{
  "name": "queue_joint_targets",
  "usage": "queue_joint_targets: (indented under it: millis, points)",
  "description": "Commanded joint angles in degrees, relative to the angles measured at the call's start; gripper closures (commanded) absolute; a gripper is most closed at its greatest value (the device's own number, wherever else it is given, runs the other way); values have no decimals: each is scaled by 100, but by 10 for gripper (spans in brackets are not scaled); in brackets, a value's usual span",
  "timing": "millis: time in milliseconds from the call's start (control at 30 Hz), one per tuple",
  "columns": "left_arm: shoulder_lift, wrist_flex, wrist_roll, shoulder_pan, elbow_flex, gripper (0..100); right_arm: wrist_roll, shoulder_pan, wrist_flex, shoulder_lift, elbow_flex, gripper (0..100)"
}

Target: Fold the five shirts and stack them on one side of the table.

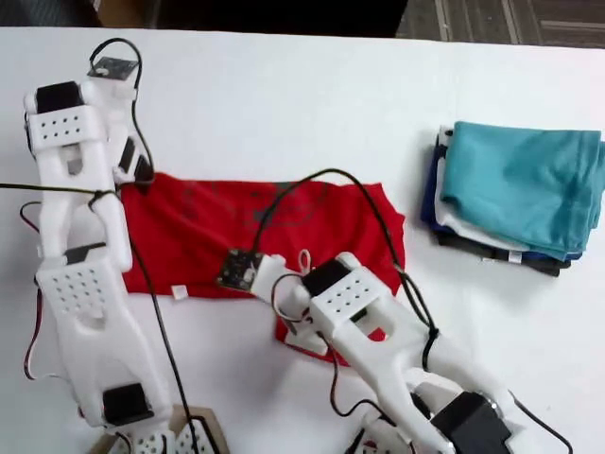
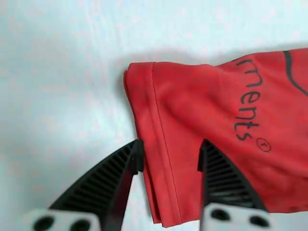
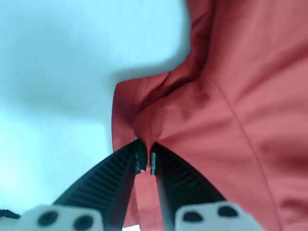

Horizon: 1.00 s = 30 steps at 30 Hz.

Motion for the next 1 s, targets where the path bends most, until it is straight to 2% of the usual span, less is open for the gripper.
queue_joint_targets:
  millis: [0,300,467,633,867,967]
  points:
    - [123,44,18,26,-13,793,-26,-40,31,-31,-290,979]
    - [360,0,18,26,-347,793,-26,-66,813,-40,-1020,978]
    - [413,35,18,26,-971,793,-26,-497,1165,-40,-1020,978]
    - [431,-9,18,62,-998,793,-26,-927,980,22,-1011,978]
    - [422,44,0,26,-1007,793,-26,-892,611,22,-615,977]
    - [343,97,-149,26,-1059,793,-26,-699,796,-22,-642,918]
